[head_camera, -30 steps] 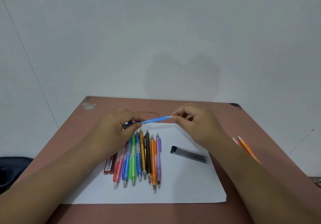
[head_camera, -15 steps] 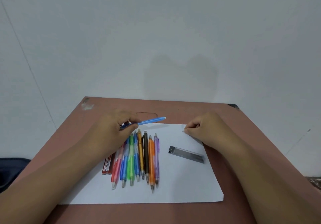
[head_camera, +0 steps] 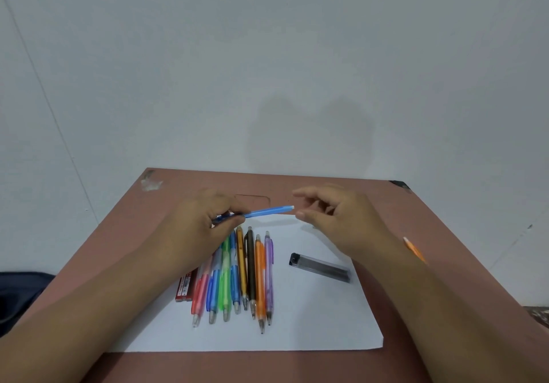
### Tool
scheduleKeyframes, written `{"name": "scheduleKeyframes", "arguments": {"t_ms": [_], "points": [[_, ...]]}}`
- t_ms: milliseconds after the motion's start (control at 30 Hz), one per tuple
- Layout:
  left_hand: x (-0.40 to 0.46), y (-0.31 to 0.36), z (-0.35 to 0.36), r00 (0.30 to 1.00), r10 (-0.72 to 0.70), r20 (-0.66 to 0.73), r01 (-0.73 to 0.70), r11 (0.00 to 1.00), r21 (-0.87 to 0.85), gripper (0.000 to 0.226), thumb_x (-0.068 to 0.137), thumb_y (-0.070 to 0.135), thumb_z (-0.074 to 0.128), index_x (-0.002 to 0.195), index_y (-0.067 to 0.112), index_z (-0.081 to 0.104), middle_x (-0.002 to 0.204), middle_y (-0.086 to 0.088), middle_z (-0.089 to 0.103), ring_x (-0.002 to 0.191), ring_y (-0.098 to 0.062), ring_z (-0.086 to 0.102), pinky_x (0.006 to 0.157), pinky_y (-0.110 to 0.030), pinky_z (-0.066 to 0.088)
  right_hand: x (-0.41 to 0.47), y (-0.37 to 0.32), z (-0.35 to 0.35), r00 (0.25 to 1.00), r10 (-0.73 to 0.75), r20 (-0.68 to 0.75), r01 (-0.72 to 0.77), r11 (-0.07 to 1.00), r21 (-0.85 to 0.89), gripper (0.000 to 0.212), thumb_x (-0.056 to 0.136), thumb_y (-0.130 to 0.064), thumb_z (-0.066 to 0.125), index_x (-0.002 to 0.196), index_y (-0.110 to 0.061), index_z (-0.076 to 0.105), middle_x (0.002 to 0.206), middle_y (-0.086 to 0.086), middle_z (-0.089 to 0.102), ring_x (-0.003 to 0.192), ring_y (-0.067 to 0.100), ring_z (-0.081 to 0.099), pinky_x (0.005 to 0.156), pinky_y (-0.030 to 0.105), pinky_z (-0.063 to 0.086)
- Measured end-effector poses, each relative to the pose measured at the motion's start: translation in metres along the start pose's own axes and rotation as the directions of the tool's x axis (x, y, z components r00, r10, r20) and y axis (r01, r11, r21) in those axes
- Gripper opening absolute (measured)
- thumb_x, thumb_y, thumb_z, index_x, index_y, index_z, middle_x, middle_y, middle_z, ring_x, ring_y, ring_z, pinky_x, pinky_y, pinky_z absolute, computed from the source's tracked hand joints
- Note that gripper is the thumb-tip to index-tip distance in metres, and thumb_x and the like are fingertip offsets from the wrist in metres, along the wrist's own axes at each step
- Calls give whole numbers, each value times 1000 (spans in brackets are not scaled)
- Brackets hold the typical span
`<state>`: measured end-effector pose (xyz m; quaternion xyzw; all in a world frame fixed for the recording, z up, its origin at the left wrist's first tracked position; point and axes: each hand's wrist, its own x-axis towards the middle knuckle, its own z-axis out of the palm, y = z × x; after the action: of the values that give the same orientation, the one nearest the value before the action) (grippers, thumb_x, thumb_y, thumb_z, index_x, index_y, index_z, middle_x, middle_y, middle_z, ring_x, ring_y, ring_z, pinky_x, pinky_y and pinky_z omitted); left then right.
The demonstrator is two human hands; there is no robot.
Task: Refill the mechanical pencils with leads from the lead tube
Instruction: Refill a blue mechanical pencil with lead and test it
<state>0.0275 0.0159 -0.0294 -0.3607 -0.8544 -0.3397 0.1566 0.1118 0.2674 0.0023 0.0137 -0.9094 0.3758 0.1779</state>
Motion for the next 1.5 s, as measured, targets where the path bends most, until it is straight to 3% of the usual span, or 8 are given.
{"name": "scheduleKeyframes", "arguments": {"t_ms": [200, 333, 567, 900, 1033, 1233, 1333, 1500], "points": [[1, 5, 2, 999, 18, -38, -18, 1000, -6, 25, 90, 28, 69, 113, 37, 71, 98, 23, 63, 93, 4, 57, 77, -19, 47, 4, -5, 9, 999, 26, -45, -22, 996, 83, 15, 93, -17, 71, 93, -29, 78, 83, -6, 71, 70, 9, 57, 65, 21, 48], [1, 9, 0, 998, -38, -55, 37, 999, -14, 33, 91, 38, 65, 124, 43, 62, 102, 36, 51, 94, 9, 56, 81, -16, 44, 12, 6, 1, 986, 112, -126, -93, 985, 145, 16, 92, -16, 71, 87, -30, 78, 81, 1, 72, 64, 7, 54, 60, 15, 44], [0, 1, -1, 993, -110, 33, 110, 994, 4, 26, 92, 42, 64, 117, 45, 64, 109, 32, 54, 100, 8, 53, 83, -21, 45, 19, 37, -9, 967, 238, -96, -241, 970, -27, 15, 92, -18, 69, 86, -29, 75, 83, -17, 70, 71, -10, 60, 61, 2, 40], [-1, -2, -1, 982, -138, 125, 134, 990, 40, 21, 92, 47, 62, 113, 46, 64, 116, 35, 54, 113, 11, 46, 97, -27, 42, 17, 37, -5, 976, 216, -28, -217, 951, -219, 12, 92, -15, 70, 98, -22, 77, 81, -20, 62, 73, -6, 57, 64, 1, 41], [0, -1, -2, 979, -144, 142, 140, 989, 39, 20, 92, 48, 61, 112, 48, 63, 116, 34, 54, 114, 9, 46, 97, -28, 43, 8, 13, -18, 990, 128, -63, -139, 965, -223, 8, 90, -19, 72, 87, -25, 77, 72, -19, 61, 66, -9, 55, 61, 3, 39], [-1, -1, -3, 979, -150, 139, 147, 989, 33, 19, 91, 50, 61, 110, 49, 64, 118, 33, 56, 115, 7, 47, 98, -29, 44, -13, -14, -30, 897, 229, 377, -94, 934, -344, 26, 70, -51, 86, 86, -34, 75, 69, -34, 59, 63, -11, 54, 54, 9, 37], [-2, 0, -4, 983, -136, 125, 133, 991, 28, 20, 92, 48, 61, 111, 48, 64, 117, 33, 56, 114, 9, 46, 97, -27, 42, -12, -10, -23, 868, 213, 448, -13, 913, -408, 38, 64, -57, 87, 93, -36, 75, 89, -22, 63, 74, -8, 55, 62, 13, 39], [-3, 4, -6, 988, -92, 126, 93, 996, -6, 14, 89, 53, 60, 102, 58, 59, 113, 39, 53, 113, 18, 43, 91, -23, 40, -13, -12, -16, 876, 138, 462, 36, 937, -347, 15, 77, -41, 82, 86, -30, 76, 83, -13, 69, 68, -2, 58, 58, 15, 45]]}}
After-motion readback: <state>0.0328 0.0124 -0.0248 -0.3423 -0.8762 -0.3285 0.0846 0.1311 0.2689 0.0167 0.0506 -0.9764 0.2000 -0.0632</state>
